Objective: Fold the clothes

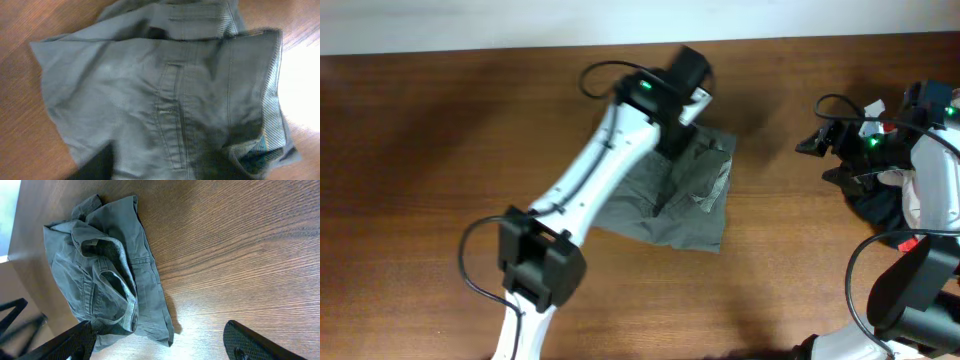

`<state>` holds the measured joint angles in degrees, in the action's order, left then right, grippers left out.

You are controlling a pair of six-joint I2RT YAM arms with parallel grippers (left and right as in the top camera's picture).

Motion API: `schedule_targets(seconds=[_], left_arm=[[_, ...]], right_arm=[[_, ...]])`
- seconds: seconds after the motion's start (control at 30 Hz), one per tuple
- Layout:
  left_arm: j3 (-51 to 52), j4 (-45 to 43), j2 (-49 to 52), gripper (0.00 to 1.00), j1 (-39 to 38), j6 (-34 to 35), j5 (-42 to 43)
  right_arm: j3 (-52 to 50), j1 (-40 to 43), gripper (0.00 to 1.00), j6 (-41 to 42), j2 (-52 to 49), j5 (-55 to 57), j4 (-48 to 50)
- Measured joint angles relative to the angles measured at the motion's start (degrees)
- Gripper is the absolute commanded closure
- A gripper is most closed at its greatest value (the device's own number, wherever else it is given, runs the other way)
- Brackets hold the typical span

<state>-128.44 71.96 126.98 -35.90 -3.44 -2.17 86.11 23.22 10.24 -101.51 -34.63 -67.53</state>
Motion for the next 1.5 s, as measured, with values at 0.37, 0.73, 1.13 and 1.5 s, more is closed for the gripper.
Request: schedule_targets(seconds=[0.37, 0.73, 1.13, 1.5], left_arm=[[1.7, 10.54, 10.47, 0.99, -0.72, -1.6, 26.25], [-4.81, 16.65, 12.9, 0.82, -10.78, -2.93, 20.61], [-11.52, 9.81, 7.8, 0.13, 9.22, 5.79, 11.89], [9.31, -4.02, 7.8, 0.02, 25.51, 0.7, 35.63]], right_arm=[[0.0, 0.0, 0.13, -1.49, 0.0, 0.0, -0.02], [0.0, 0.0, 0.13, -1.68, 0.0, 0.0, -0.24], [0.0, 0.0, 0.12, -3.91, 0.0, 0.02, -2.01], [0.02, 0.0, 0.12, -5.79, 0.0, 0.02, -2.34]])
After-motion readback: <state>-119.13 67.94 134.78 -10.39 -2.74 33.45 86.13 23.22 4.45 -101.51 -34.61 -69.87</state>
